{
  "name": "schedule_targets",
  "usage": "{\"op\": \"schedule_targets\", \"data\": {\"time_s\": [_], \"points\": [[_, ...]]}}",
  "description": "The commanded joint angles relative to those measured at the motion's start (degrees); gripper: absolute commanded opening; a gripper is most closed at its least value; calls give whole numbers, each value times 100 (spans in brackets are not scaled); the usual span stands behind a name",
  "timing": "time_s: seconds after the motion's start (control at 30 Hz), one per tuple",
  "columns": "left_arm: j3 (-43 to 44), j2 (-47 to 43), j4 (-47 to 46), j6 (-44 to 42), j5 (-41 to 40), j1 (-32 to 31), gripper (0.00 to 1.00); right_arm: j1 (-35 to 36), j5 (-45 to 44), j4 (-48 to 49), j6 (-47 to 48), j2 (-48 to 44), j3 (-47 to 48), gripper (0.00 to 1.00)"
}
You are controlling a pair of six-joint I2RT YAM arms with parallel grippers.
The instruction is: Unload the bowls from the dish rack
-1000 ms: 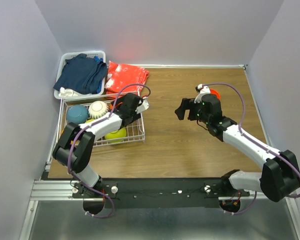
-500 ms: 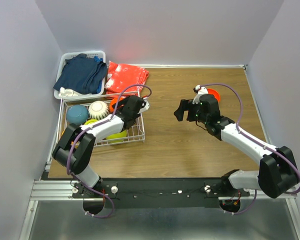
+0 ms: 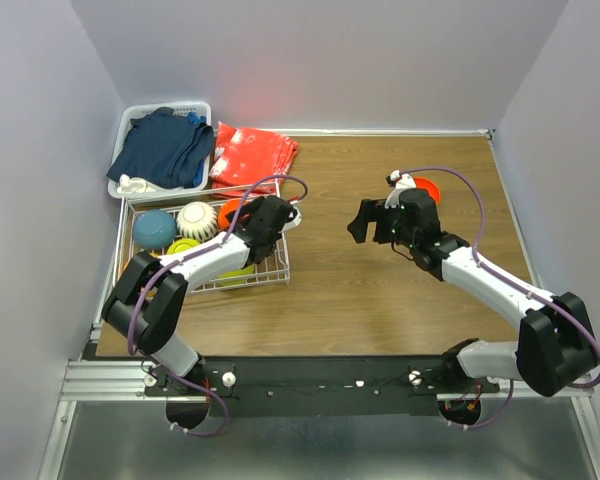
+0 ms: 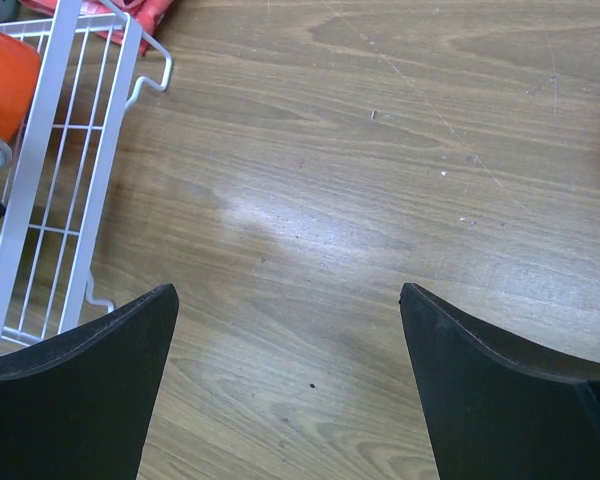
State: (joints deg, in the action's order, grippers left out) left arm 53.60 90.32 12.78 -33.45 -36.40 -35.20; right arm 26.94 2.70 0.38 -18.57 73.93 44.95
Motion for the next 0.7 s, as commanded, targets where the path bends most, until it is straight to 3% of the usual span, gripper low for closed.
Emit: {"op": "schedule_targets", "data": {"time_s": [0.0,0.2,0.67], "points": [[88,-252,471,102,-51,-163,49,31,143,-29,-6,-45,234,100],[124,-498,498,199,-16,-163,42,31,187,-151,11,-89,269,100],[282,-902,489,401,-288,-163,38,31,363,-276,151,-133,462,100]]}}
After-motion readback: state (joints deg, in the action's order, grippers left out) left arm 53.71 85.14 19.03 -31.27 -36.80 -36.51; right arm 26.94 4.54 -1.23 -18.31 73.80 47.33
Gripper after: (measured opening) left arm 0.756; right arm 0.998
